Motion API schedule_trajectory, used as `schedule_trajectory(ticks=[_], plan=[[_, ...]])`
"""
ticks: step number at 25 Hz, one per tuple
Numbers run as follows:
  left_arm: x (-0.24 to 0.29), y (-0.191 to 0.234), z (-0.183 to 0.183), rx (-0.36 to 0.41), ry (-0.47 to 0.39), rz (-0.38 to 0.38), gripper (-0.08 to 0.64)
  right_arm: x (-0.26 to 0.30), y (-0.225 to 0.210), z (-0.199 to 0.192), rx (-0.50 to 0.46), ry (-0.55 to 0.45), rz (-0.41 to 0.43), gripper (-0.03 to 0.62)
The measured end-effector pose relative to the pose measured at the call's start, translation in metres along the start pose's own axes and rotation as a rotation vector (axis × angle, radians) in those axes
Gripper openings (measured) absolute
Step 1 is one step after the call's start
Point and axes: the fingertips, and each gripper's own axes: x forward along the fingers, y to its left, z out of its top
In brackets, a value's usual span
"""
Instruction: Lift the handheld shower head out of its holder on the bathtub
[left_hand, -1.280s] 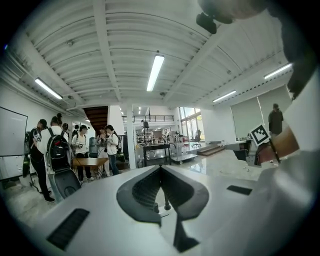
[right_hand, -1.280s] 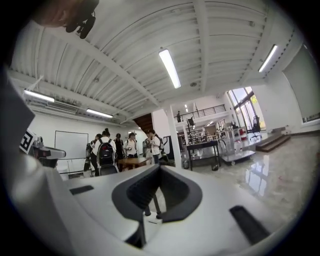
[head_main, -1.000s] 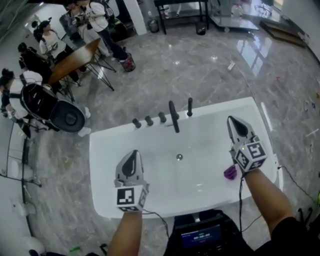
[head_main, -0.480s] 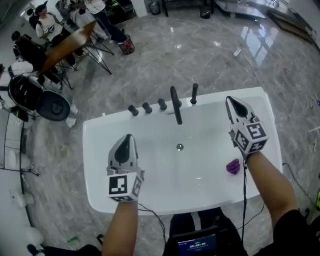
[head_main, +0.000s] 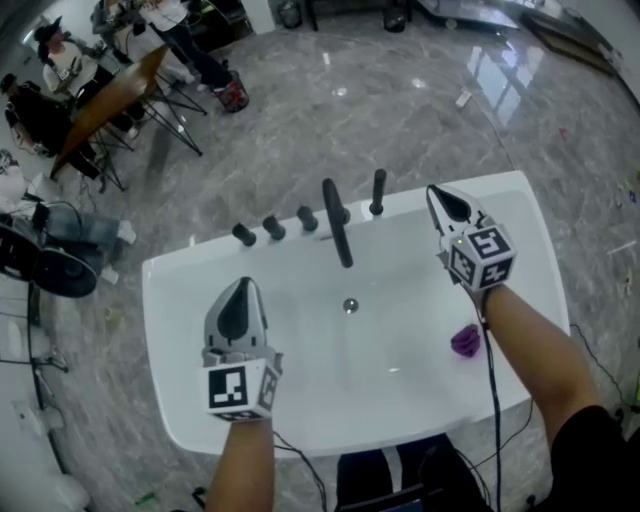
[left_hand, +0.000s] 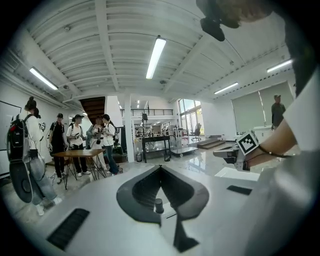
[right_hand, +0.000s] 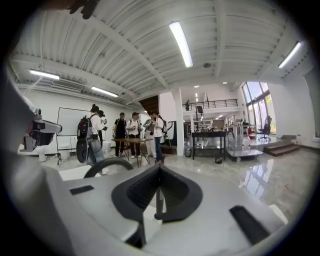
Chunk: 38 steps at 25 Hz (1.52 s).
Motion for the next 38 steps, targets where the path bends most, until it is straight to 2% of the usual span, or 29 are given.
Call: schedule_trajectory(ticks=[6, 8, 11, 14, 21, 26, 29, 34, 37, 38], plan=[[0.034, -0.014, -0.022, -0.011, 0.000, -0.030, 0.008, 0.032, -0.013, -0.032, -0.035, 0.049, 0.025, 0.002], [0.038, -0.017, -0.029, -0.002, 0.007, -0.039, 0.008, 0.041, -0.016, -0.043, -0.009, 0.059, 0.029, 0.002], [0.041, -0.015, -0.039, 0.008, 0.013, -0.037, 0.008, 0.056, -0.035, -0.051, 0.045, 0.059, -0.011, 0.002], [0.046, -0.013, -0.053, 0.000, 0.026, -0.032, 0.008, 0.074, -0.045, -0.052, 0.047, 0.053, -0.035, 0.002], [0.068, -0.015, -0.067, 0.016, 0.017, -0.047, 0.008, 0.099, -0.014, -0.074, 0.028, 0.055, 0.045, 0.002], [0.074, -0.014, -0.073, 0.000, 0.026, -0.040, 0.008, 0.114, 0.000, -0.089, -0.007, 0.064, 0.055, 0.006], [0.075, -0.014, -0.080, -0.010, 0.030, -0.035, 0.008, 0.123, 0.001, -0.094, 0.002, 0.062, 0.052, 0.083], [0.089, -0.011, -0.088, -0.021, 0.022, -0.032, 0.008, 0.134, 0.002, -0.105, -0.016, 0.079, 0.047, 0.151], [0.104, -0.012, -0.092, 0.005, 0.007, -0.052, 0.008, 0.139, 0.002, -0.114, -0.012, 0.083, 0.028, 0.185], [0.109, -0.012, -0.094, 0.015, 0.007, -0.057, 0.008, 0.140, 0.002, -0.116, -0.008, 0.082, 0.024, 0.220]])
